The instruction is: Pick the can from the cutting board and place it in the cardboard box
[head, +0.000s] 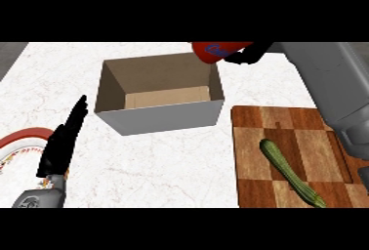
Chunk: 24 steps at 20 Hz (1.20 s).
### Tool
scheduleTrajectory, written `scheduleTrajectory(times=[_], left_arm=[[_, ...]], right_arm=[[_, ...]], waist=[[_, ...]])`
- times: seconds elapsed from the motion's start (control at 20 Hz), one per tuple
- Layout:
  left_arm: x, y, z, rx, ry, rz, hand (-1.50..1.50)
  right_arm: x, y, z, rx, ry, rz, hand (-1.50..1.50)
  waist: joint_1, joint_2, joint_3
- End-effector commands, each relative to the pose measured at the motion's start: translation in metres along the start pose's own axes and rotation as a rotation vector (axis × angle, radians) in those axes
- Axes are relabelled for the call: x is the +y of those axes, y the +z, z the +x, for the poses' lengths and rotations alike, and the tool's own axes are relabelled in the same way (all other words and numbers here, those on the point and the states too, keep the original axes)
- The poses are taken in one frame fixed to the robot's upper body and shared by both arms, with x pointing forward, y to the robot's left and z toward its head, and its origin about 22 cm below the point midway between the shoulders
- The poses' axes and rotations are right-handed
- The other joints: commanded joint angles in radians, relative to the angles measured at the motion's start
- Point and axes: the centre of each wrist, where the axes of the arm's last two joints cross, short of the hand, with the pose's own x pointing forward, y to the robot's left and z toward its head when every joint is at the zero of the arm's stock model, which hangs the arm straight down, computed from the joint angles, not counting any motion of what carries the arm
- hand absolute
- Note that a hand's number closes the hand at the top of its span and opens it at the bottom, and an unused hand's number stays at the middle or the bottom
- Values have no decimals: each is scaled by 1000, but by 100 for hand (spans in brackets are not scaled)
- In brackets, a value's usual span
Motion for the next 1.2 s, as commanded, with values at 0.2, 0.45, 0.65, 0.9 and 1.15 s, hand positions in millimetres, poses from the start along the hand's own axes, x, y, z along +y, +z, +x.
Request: scheduleTrajectory(times=[0.2,0.45,0.65,0.9,1.15], left_arm=[[-18,3,6,-2,9,3,0],[10,7,16,0,-1,8,0],[-1,11,-3,10,8,12,0],[-5,8,2,12,15,-17,0],[-18,5,11,-19,3,-28,0]], right_arm=[[29,-81,29,-54,-64,147,150],[95,-118,40,-44,-37,237,150],[112,-118,36,-11,-25,284,150],[124,-113,27,120,-34,285,150],[159,-91,8,155,-73,282,-150]], waist=[[-9,-2,-1],[-16,-7,0],[-16,-7,-1],[11,-2,-2],[30,2,-1]])
